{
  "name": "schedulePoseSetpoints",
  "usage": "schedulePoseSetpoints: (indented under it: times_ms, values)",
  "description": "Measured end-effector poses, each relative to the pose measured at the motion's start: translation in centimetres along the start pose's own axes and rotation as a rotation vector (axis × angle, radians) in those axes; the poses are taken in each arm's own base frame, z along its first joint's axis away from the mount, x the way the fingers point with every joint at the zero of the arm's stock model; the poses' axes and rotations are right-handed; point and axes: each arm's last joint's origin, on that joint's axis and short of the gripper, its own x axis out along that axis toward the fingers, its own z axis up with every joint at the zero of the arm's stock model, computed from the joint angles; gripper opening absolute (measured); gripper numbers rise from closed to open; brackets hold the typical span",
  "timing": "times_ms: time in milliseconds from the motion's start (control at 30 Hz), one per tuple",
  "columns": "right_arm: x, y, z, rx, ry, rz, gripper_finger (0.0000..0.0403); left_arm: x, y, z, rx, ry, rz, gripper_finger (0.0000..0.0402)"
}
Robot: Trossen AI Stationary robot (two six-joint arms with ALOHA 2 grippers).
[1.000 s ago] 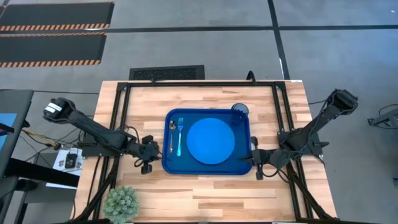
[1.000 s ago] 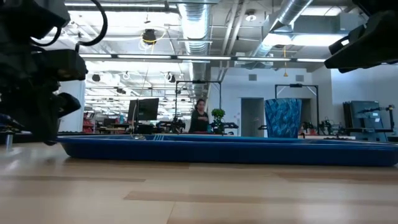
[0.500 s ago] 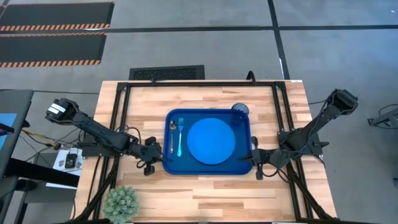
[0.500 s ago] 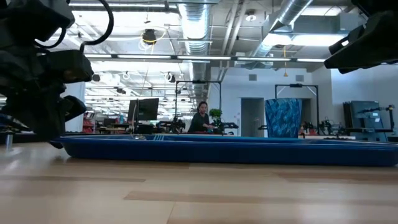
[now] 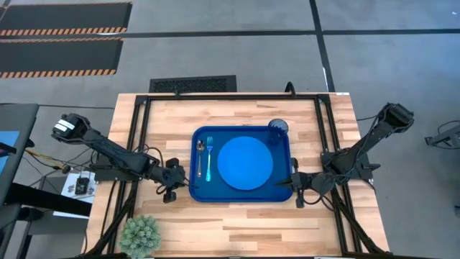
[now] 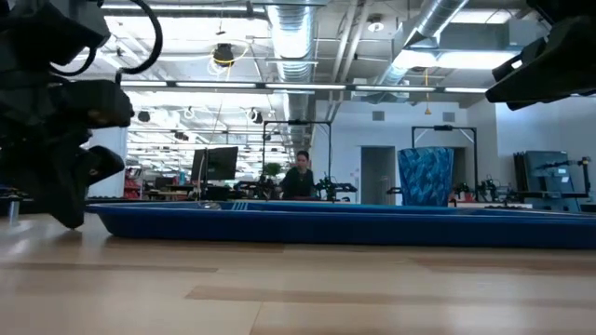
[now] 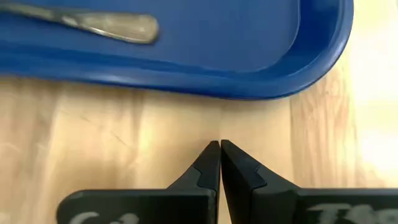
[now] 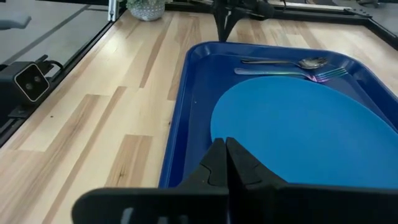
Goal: Pick and place plate/cup/fork/spoon on tray
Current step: Return to Home Position
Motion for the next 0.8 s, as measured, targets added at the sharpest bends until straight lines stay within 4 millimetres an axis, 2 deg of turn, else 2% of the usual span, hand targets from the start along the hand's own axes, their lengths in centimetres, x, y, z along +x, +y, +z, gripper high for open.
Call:
schedulePoseSetpoints:
  times_ms: [167,300,600,800]
  values:
    - [-0.6,-0.2,0.6,-0.037,-0.036,0.01,0.0003,-0.6,0.1,0.8,0.075,-0.129,-0.009,0.0]
    - [-1.3,-1.3,1.5,-0.088,-0.081,-0.011,0.0003,-1.1,0.9,1.4,0.092,-0.234,-0.039,0.0]
    - [-2.3,-6.2,0.6,-0.055,-0.169,0.033,0.0002,-2.8,3.6,1.3,0.094,-0.533,-0.069,0.0]
    - [-3.2,-9.3,0.0,-0.039,-0.242,0.021,0.0002,-3.8,5.0,1.1,0.107,-0.689,-0.016,0.0]
